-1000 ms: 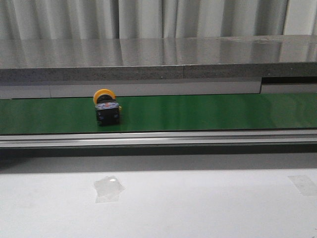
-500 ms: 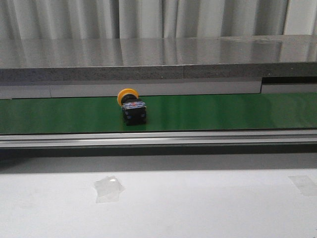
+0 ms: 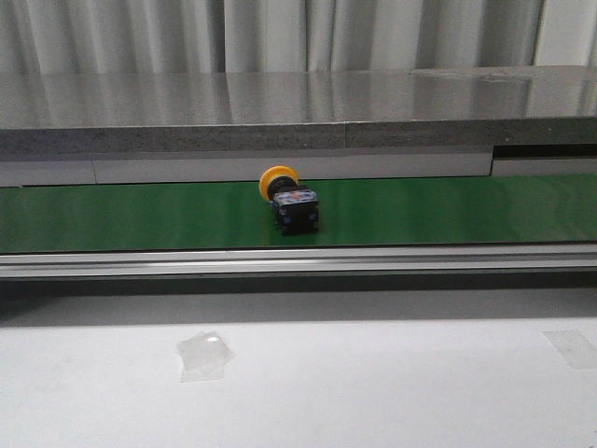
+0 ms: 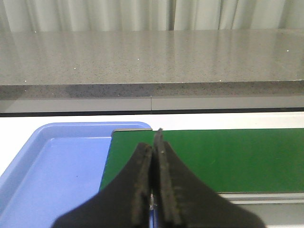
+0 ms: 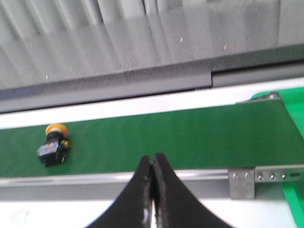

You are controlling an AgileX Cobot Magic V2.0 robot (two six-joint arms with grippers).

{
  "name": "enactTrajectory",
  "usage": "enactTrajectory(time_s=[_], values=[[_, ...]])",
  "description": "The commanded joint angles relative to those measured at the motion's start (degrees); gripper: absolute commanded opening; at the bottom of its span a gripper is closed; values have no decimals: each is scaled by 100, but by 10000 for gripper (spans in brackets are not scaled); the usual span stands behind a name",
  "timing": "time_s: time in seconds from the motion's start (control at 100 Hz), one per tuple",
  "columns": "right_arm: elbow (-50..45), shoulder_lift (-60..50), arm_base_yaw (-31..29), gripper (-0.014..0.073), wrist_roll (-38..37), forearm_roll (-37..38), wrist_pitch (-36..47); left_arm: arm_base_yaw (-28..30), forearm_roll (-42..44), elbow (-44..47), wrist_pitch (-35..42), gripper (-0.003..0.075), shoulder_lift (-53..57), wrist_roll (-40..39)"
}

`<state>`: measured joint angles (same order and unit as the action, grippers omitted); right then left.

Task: Move button from left to right

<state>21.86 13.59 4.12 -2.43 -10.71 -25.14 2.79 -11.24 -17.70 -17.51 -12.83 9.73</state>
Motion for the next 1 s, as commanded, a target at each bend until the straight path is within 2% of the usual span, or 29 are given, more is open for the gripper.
enactTrajectory(time_s=[0.0, 0.28, 0.41, 0.72, 0.77, 0.82, 0.89, 0.94, 0.99], values=[[764, 552, 19, -67, 65, 34, -317, -21, -73, -152, 509, -20, -63, 1], [2435, 2098, 19, -67, 103, 242, -2077, -21, -73, -152, 509, -20, -63, 1], [2785, 2643, 19, -67, 103, 242, -2203, -21, -73, -152, 509, -20, -63, 1], [2799, 3413, 19, -46, 103, 221, -2260, -21, -73, -152, 509, -20, -63, 1], [2799, 3530, 19, 4, 103, 221, -2273, -21, -73, -152, 509, -20, -63, 1], [2799, 3611, 19, 92, 103, 221, -2293, -21, -73, -152, 509, -20, -63, 1], [2799, 3701, 19, 274, 108, 221, -2293, -21, -73, -152, 509, -20, -63, 1], [2799, 3737, 19, 435, 148, 221, -2267, -21, -73, -152, 509, -20, -63, 1], [2799, 3775, 19, 549, 195, 221, -2220, -21, -73, -152, 509, -20, -63, 1]])
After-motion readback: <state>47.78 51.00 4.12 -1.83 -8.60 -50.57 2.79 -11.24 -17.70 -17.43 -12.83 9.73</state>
